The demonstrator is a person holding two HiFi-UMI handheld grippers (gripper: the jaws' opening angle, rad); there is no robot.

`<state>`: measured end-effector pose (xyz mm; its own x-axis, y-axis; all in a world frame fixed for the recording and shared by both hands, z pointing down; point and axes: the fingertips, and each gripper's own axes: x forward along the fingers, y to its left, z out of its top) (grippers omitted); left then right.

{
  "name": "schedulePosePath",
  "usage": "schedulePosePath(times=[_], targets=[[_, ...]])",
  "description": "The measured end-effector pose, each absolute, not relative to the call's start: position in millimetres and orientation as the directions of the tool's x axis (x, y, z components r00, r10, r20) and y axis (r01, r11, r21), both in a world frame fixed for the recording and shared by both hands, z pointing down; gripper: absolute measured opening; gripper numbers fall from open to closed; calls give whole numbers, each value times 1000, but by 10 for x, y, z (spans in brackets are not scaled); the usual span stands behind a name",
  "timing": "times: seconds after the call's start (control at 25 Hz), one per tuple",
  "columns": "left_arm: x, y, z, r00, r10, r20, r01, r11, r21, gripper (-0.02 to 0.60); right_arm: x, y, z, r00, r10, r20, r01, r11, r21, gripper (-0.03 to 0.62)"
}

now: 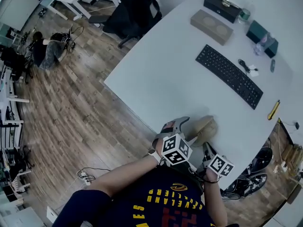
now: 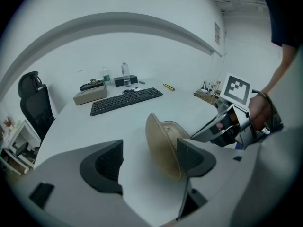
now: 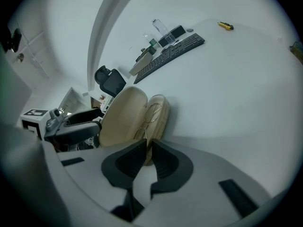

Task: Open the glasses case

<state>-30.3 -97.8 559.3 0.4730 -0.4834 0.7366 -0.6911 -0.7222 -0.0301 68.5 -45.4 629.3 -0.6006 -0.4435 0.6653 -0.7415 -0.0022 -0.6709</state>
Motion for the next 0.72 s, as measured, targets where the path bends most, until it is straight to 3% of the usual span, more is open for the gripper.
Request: schedulePosePath(times=[0.72], targets=[[-769, -1189, 5748, 391, -503, 771, -724, -685, -81, 367, 558, -461, 6245, -594, -450, 667, -756, 28, -654, 48]])
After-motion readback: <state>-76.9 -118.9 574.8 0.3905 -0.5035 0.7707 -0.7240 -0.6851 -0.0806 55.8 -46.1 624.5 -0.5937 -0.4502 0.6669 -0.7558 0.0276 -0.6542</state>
